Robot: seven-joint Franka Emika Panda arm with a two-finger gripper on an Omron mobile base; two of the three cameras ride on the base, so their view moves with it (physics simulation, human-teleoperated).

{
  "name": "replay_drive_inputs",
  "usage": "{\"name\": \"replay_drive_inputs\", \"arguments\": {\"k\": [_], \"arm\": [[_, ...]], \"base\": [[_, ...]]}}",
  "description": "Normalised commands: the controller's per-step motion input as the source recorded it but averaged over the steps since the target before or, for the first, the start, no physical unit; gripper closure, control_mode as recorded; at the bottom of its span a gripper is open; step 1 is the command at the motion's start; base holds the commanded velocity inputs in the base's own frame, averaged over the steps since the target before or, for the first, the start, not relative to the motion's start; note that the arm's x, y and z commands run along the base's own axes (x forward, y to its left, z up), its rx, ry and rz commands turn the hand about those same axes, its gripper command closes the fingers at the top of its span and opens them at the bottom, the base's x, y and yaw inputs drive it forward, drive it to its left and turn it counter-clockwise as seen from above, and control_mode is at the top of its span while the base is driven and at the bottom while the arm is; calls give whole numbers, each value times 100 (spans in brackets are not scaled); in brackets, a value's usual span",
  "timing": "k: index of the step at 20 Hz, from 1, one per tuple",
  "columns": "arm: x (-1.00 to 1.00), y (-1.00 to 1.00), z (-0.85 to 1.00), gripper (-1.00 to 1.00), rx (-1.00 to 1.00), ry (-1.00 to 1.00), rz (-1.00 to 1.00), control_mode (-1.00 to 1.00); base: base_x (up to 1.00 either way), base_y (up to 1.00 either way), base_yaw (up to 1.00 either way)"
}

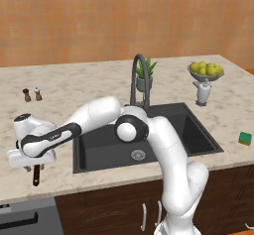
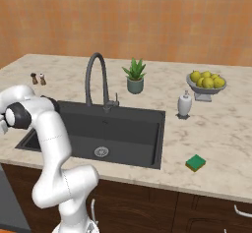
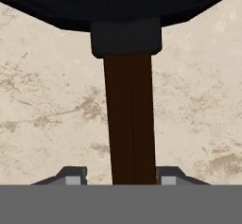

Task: Pick the pan and sponge and place them into the sink. Then turn on the water.

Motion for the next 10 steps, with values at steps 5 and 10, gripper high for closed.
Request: {"name": "replay_drive_inputs", "arguments": {"k": [5,10], "arm": [[0,-10,-7,100,1,4,0,-100],[-16,-13,23,100,8,-9,-8,-100]], "base": [[0,0,0],[0,0,0]]}}
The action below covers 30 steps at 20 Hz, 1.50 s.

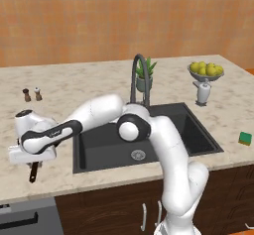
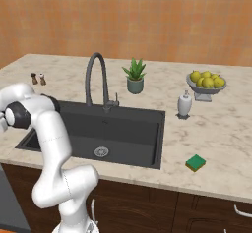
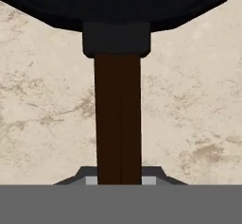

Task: Pick the pan and sponge and place them into the sink. Then turn on the water.

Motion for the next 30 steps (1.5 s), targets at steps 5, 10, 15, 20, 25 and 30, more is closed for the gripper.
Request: {"name": "replay_drive_inputs", "arguments": {"k": [5,10,15,20,25,30], "arm": [[-37,-26,40,100,6,-25,-36,-100],[-2,-33,1,100,-2,-29,-44,-100],[20,-56,8,100,-6,-11,-42,-100],[35,-60,15,100,-1,0,-41,-100],[46,-85,7,100,-1,14,-47,-100],[33,-78,0,100,-7,7,-45,-100]], "base": [[0,0,0],[0,0,0],[0,0,0],[0,0,0],[0,0,0],[0,0,0]]}}
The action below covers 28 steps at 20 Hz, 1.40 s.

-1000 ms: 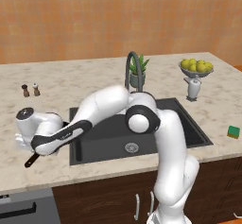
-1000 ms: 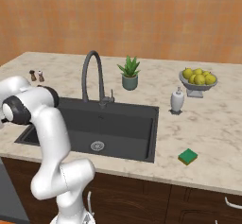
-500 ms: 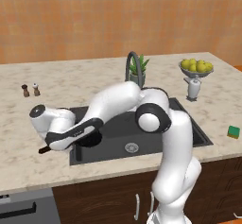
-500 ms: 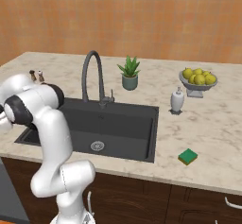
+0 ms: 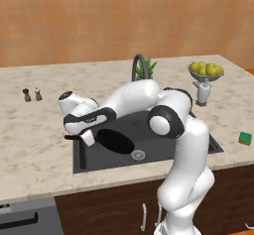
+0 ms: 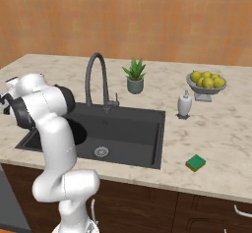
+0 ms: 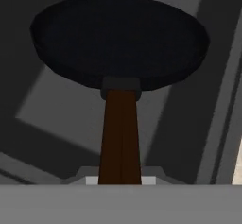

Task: Pick the pan and sponge and place them into the sink. Then turn on the water.

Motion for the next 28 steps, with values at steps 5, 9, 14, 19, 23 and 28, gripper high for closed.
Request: {"name": "replay_drive_inputs", "arguments": {"k": [5,9,14,19,23,28], "arm": [[34,-66,-5,100,-9,5,-40,-100],[29,-62,-31,100,-12,0,-31,-100],[30,-47,-43,100,-14,0,-31,-100],[26,-17,-57,100,-10,0,-25,-100],[18,0,-69,100,-8,0,-22,-100],[6,0,-78,100,-3,0,-18,-100]], "base": [[0,0,0],[0,0,0],[0,0,0],[0,0,0],[0,0,0],[0,0,0]]}}
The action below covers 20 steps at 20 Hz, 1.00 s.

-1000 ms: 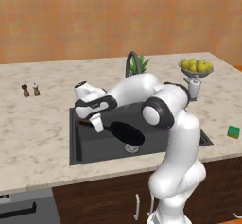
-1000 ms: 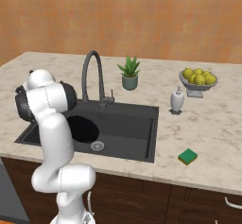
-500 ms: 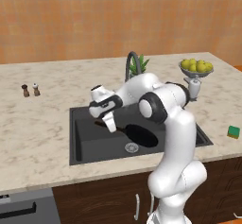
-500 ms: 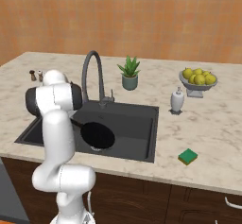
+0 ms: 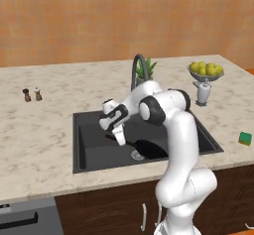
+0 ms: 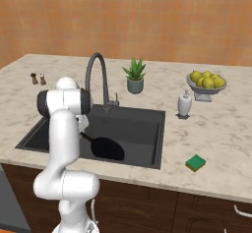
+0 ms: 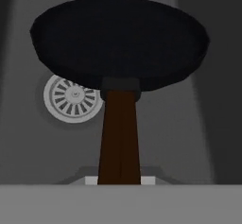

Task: Pick the pan and sponge and place them into the sink. Then turn on the water.

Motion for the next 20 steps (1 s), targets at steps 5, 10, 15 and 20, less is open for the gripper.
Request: {"name": "replay_drive_inputs", "arguments": {"k": [5,10,15,20], "arm": [[0,7,-83,100,0,-5,-15,-100],[0,19,-69,100,0,-6,-13,-100],[0,36,-50,100,-5,-1,-9,-100],[1,46,-31,100,-7,0,-7,-100]], "base": [[0,0,0],[0,0,0],[0,0,0],[0,0,0]]}}
